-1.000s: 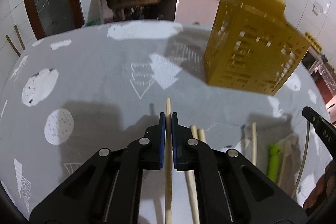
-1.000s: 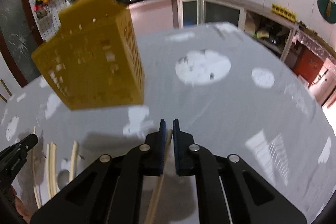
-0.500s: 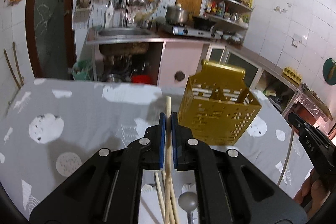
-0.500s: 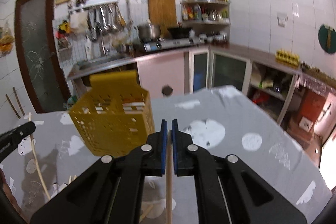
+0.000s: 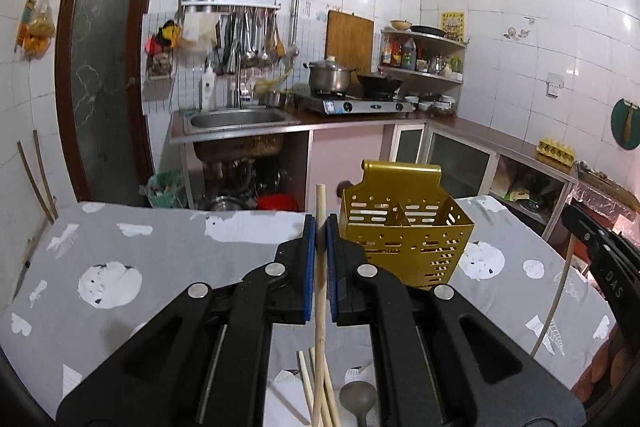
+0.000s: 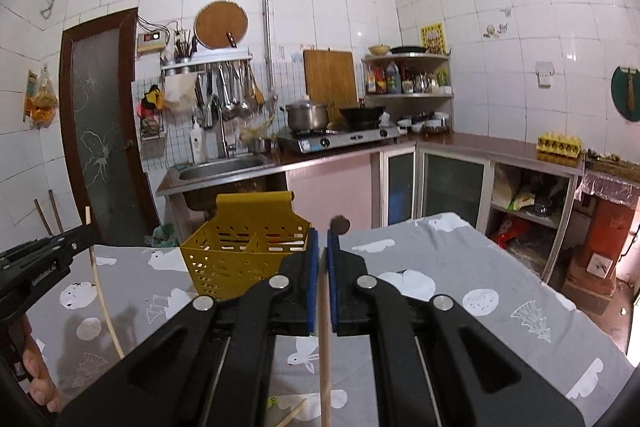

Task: Organize utensils
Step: 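Lift the left tool's chopstick over the yellow holder while the right tool carries its own, then open the left tool to drop its chopstick in the holder while the right tool releases too, then return the left tool to grasp another chopstick while the right tool grasps one too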

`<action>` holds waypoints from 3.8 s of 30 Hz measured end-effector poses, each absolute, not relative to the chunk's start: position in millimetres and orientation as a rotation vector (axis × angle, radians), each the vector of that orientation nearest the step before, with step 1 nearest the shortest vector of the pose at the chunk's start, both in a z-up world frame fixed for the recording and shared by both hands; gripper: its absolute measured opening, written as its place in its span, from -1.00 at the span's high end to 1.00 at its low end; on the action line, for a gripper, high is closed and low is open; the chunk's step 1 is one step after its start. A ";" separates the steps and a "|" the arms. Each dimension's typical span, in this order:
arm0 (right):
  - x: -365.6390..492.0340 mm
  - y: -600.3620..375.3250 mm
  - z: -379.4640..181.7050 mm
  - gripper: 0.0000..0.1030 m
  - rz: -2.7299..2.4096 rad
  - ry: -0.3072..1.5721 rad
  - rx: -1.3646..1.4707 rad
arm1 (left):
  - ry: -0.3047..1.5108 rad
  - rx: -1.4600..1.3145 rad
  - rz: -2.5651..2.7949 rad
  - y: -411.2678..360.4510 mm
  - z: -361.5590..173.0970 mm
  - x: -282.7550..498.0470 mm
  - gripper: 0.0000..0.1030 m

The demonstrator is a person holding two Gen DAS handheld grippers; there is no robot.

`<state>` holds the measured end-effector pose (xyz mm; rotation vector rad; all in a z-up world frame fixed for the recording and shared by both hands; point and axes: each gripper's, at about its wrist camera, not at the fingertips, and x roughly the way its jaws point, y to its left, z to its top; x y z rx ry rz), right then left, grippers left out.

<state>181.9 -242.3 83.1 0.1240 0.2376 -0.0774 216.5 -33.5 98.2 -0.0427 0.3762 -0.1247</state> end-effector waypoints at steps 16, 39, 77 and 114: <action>188.1 -241.1 131.0 0.91 -0.039 0.150 0.099 | 0.307 -0.058 -0.175 -37.7 138.5 218.0 0.92; 258.3 -220.3 220.0 0.91 -0.014 0.036 0.056 | 0.111 -0.105 -0.211 -70.8 233.0 296.0 0.92; 297.2 -256.9 136.5 -0.34 -0.162 0.317 0.130 | 0.311 -0.031 -0.035 -22.2 156.8 320.9 -0.86; 244.2 -214.8 -61.1 0.32 -0.221 0.930 0.243 | 0.854 -0.065 -0.024 3.3 -44.0 266.8 -0.75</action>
